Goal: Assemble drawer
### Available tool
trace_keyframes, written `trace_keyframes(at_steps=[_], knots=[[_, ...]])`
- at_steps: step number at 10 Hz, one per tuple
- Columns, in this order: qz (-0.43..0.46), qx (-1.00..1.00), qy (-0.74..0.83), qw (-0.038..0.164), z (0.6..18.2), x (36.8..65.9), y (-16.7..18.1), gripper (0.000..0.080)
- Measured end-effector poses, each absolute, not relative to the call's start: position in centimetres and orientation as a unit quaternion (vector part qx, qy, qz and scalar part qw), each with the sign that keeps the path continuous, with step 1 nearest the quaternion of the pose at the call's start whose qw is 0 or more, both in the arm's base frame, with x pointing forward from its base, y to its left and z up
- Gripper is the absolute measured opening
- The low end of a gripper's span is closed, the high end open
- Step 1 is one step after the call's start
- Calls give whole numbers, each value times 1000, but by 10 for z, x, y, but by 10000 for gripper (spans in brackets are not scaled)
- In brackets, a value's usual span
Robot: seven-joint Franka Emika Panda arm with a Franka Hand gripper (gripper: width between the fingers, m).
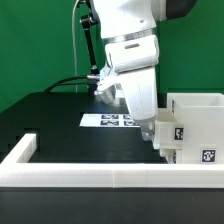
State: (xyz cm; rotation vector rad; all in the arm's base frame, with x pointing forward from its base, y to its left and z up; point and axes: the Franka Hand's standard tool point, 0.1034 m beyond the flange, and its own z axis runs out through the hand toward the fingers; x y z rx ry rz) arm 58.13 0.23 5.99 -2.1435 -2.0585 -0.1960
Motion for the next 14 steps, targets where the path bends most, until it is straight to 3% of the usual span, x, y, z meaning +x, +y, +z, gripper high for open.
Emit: trace_keyframes(at_steps=[5,14], knots=[[-60,-685,-723,57,61,584,14,648],[-59,-698,-711,59,58,582,7,648]])
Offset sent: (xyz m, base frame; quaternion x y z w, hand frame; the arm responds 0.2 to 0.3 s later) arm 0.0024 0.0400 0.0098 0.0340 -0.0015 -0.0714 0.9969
